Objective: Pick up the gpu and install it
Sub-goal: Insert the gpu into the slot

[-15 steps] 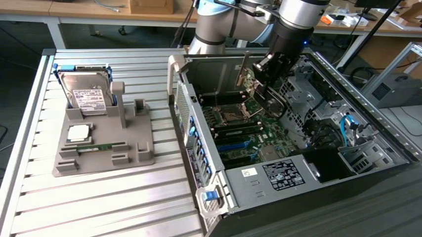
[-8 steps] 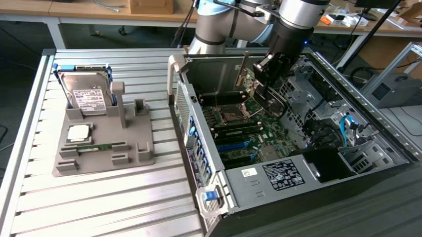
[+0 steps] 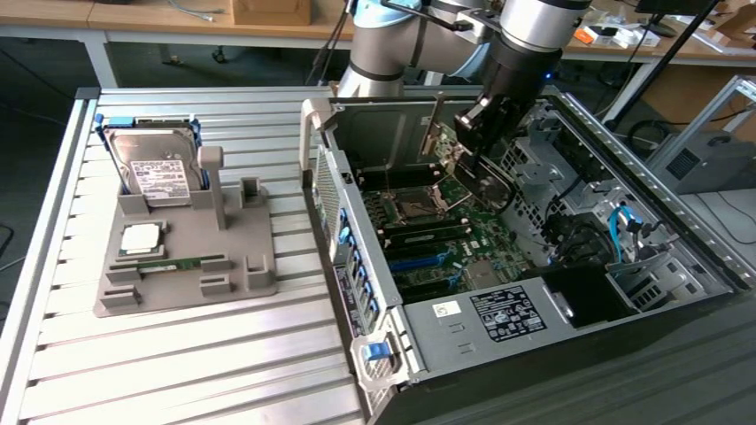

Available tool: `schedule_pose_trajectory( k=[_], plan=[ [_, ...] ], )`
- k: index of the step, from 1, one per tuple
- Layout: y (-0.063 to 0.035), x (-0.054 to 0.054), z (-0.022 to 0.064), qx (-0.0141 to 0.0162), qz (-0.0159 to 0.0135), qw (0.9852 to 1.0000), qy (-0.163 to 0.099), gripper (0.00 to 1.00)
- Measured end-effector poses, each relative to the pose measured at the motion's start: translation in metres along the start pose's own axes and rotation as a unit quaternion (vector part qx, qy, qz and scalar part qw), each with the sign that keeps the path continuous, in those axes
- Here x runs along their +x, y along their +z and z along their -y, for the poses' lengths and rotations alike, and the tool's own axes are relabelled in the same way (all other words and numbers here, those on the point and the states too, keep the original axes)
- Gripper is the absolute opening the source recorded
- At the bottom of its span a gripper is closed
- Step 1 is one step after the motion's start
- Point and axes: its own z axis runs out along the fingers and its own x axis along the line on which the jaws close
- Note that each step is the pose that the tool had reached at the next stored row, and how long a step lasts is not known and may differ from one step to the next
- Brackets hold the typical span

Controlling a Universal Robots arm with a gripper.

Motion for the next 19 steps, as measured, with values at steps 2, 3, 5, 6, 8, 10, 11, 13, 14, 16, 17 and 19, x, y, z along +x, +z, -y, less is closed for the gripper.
schedule_pose_trajectory(
  k=[2, 3, 5, 6, 8, 10, 11, 13, 14, 16, 17, 19],
  plan=[
    [0.0000, 0.0000, 0.0000, -0.0001, 0.0000, 1.0000, -0.005, 0.27],
    [0.0000, 0.0000, 0.0000, -0.0002, 0.0000, 1.0000, -0.007, 0.27],
    [0.0000, 0.0000, 0.0000, -0.0002, 0.0000, 1.0000, -0.010, 0.27],
    [0.0000, 0.0000, 0.0000, -0.0003, -0.0001, 0.9999, -0.011, 0.27],
    [0.0000, 0.0000, 0.0000, -0.0004, -0.0001, 0.9999, -0.014, 0.27],
    [0.0000, 0.0000, 0.0000, -0.0004, -0.0001, 0.9999, -0.017, 0.27],
    [0.0000, 0.0000, 0.0000, -0.0005, -0.0001, 0.9998, -0.018, 0.27],
    [0.0000, 0.0000, 0.0000, -0.0006, -0.0001, 0.9998, -0.021, 0.27],
    [0.0000, 0.0000, 0.0000, -0.0006, -0.0001, 0.9997, -0.023, 0.27],
    [0.0000, 0.0000, 0.0000, -0.0007, -0.0001, 0.9997, -0.026, 0.27],
    [0.0000, 0.0000, 0.0000, -0.0007, -0.0002, 0.9996, -0.028, 0.27],
    [0.0000, 0.0000, 0.0000, -0.0008, -0.0002, 0.9995, -0.031, 0.27]
  ],
)
